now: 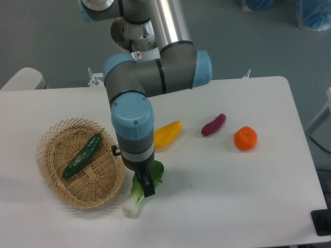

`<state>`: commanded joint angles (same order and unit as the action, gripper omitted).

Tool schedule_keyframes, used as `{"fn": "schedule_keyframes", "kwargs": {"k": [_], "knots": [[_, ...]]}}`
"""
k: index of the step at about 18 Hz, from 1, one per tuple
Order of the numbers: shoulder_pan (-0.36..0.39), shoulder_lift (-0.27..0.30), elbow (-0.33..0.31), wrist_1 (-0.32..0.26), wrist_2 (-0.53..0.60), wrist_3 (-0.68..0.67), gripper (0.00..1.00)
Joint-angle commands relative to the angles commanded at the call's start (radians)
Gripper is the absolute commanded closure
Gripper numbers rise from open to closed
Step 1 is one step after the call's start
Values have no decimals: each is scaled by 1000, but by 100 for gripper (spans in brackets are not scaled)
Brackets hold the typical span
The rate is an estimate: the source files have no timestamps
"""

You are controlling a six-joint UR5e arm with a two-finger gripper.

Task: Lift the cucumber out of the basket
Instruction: 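Move the gripper over the basket toward the green cucumber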

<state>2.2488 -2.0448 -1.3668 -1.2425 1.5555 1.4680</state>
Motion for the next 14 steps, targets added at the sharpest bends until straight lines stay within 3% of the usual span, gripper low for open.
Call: {"fn": "schedule_keyframes", "kwargs": {"k": [4,14], "knots": [[-9,3,-5,-2,-6,-30,0],[-136,11,-32,3,-26,-362,0]]}}
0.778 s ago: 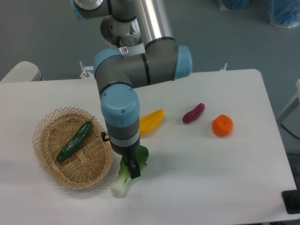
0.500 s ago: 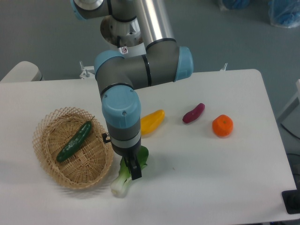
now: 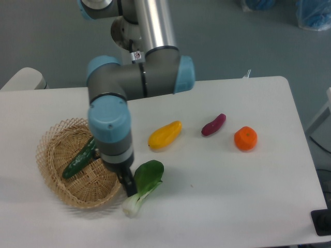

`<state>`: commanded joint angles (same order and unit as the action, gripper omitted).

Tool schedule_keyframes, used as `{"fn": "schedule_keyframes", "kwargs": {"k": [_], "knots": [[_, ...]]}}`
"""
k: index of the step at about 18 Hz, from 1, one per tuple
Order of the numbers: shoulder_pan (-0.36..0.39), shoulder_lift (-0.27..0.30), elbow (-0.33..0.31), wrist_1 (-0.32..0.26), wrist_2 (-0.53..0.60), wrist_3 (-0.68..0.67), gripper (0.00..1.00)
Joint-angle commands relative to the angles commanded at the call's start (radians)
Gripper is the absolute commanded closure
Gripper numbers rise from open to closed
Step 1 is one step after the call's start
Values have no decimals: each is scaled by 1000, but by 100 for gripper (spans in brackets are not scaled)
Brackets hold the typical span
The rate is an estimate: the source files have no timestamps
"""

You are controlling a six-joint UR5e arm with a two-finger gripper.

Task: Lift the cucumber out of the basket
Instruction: 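Move the gripper over the basket toward the green cucumber, then lower the gripper onto the cucumber and close around its middle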

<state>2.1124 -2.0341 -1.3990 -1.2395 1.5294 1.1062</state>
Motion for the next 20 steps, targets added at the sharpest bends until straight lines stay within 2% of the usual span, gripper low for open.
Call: {"fn": "schedule_keyframes", "kwargs": {"k": [3,6,9,11,13,18,20], "knots": [[-38,18,-32,0,-2,-16,0],[-57,58,-116,15,0,-80,0],[-57,109,-247,165,-2,-134,0],[-57,133,-319,236,-2,-193,0],[-58,134,-342,267,2,-308,0],[-94,130,-374,296,21,-564,0],[-110,124,-377,299,44,-618,0]]}}
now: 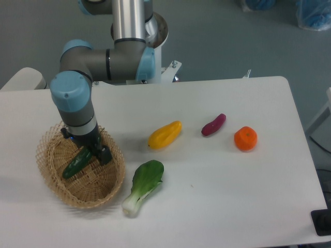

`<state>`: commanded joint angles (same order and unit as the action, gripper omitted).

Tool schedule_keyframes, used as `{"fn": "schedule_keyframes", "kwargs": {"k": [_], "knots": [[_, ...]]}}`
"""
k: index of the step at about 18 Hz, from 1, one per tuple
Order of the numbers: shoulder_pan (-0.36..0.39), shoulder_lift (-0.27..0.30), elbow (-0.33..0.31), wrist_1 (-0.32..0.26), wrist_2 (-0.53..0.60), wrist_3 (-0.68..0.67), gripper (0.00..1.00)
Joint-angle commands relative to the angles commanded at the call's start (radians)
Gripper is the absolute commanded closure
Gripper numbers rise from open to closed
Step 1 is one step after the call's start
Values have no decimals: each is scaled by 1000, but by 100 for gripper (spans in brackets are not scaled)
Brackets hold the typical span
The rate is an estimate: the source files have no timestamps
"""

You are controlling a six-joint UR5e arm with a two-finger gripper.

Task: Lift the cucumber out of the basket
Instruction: 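Lower the gripper onto the cucumber and close around its middle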

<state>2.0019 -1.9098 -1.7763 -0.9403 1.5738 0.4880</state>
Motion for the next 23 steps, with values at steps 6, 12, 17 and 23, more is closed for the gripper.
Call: {"fn": "schedule_keyframes", "kwargs": {"k": [6,12,17,23], "knots": [[-51,-21,-32,15,38,-77,0],[-75,-25,-43,12,29,-115,0],[-75,-77,-12,20,37,-103,0],[-77,-112,14,17,38,-57,0]]}}
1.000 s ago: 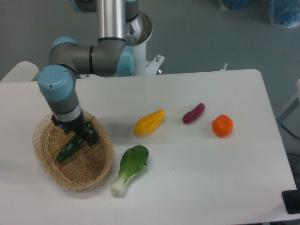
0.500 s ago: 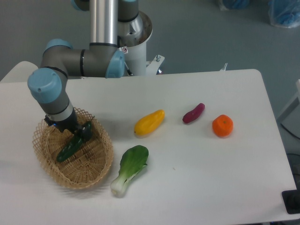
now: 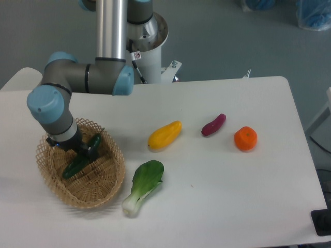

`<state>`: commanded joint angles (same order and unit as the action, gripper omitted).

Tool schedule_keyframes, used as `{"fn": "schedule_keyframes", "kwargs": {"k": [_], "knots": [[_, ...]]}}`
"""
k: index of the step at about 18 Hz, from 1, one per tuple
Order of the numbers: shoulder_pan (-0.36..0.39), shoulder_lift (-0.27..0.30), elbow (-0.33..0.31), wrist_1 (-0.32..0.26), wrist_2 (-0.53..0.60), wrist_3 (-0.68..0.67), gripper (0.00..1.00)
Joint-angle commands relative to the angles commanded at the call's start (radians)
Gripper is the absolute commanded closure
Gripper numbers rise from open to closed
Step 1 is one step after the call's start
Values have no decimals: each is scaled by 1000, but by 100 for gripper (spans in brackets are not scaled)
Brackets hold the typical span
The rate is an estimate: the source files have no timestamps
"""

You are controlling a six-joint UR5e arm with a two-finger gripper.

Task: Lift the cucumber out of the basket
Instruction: 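Lower the gripper onto the cucumber and close around its middle, then lift the cucumber up out of the basket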

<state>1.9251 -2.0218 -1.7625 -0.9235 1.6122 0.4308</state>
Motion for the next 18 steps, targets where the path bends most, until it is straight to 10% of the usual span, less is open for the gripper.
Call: {"fn": "schedule_keyframes", "kwargs": {"k": [4,10,18], "knots": [[-5,-2,-3,2,17,16,13],[-5,2,6,0,15,13,75],[3,17,54,-12,6,19,78]]}}
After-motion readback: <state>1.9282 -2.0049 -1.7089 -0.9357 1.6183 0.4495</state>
